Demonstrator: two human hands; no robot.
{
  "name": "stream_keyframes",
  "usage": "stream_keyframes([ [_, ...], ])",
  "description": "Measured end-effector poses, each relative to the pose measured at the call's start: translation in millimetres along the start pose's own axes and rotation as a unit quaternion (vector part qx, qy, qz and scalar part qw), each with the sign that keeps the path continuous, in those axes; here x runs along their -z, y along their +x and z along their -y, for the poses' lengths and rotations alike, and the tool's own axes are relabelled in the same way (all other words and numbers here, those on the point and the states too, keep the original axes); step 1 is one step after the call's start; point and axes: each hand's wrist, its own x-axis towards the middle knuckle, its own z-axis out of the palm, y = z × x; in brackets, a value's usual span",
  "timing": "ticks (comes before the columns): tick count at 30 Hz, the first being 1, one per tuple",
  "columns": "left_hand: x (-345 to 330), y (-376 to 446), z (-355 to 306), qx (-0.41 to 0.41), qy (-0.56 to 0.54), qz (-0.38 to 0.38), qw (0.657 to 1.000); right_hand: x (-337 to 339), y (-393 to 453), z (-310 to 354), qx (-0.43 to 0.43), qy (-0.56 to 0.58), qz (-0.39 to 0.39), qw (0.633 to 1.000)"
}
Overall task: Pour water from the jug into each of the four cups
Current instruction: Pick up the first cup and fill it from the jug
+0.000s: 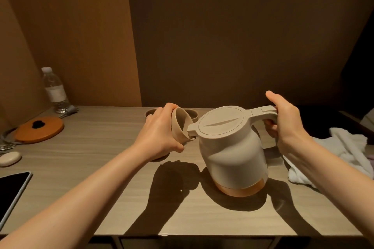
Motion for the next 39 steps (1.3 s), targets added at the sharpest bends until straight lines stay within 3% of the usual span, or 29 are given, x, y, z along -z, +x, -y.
stream_keyframes([
  [39,-37.4,-15.5,21.4,0.052,-0.054,-0.033,0.997,-14.8,-6.8,-0.5,0.007,-0.063,0.008,0.998],
])
